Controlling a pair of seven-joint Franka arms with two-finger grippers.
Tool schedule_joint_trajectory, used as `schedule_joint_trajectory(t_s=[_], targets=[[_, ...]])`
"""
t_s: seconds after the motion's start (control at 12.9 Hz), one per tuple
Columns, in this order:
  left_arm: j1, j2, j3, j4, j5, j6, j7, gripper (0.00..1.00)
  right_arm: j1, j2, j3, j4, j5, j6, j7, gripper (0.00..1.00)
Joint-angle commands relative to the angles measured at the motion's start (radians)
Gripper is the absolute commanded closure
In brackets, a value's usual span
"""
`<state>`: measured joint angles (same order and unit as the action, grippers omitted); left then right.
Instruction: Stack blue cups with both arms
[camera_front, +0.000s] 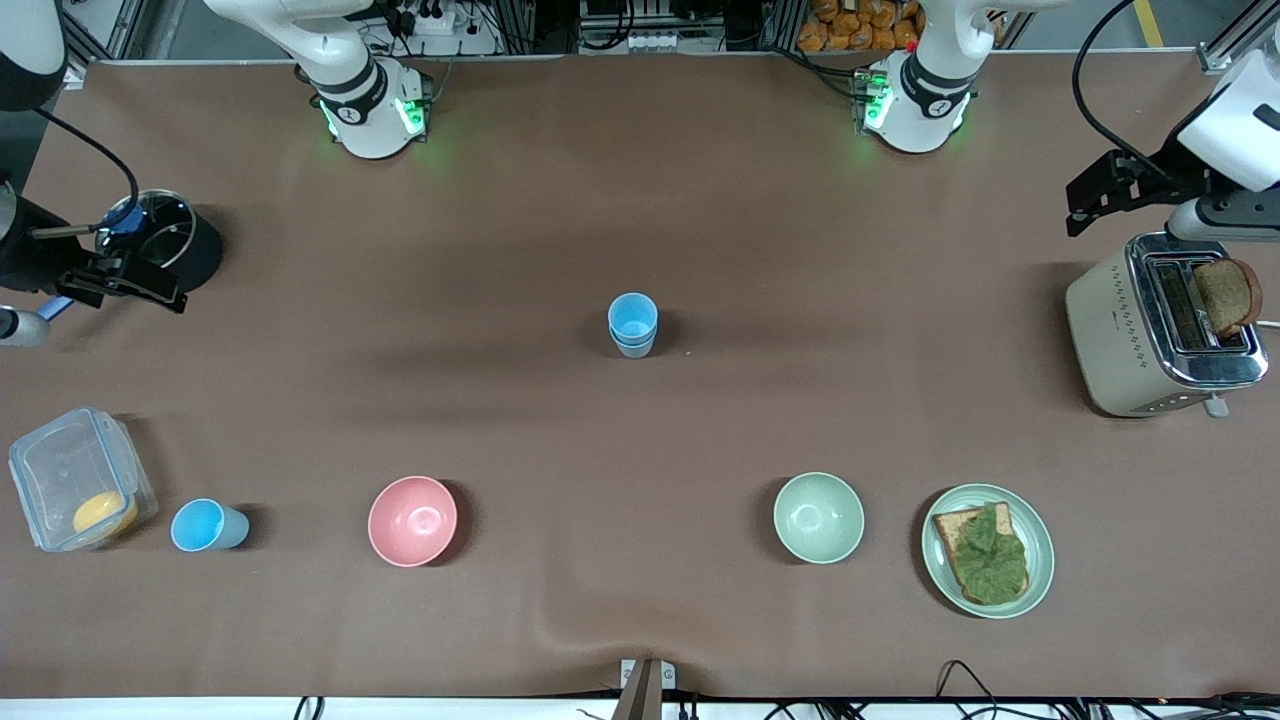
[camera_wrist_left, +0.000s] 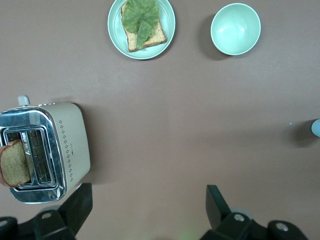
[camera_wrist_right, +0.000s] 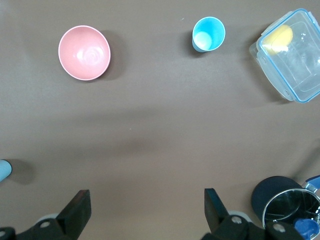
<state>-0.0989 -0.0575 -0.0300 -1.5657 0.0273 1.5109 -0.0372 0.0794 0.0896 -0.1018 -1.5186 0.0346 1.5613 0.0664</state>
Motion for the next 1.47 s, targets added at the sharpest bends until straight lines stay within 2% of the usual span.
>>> schedule_joint_trajectory(t_s=[0.0, 0.78, 1.4], targets=[[0.011, -0.030, 0.004, -0.031, -0.024, -0.003, 0.045, 0.00, -0.013, -0.005, 0.011, -0.003, 0.004, -0.007, 0.003, 0.00], [0.007, 0.007, -0.004, 0.010, -0.021, -0.001, 0.042, 0.00, -0.009, -0.005, 0.013, 0.001, 0.007, -0.006, 0.003, 0.00], [0.022, 0.008, -0.001, 0.006, -0.023, -0.006, 0.051, 0.00, -0.001, -0.008, 0.017, 0.001, 0.005, -0.007, 0.001, 0.00]])
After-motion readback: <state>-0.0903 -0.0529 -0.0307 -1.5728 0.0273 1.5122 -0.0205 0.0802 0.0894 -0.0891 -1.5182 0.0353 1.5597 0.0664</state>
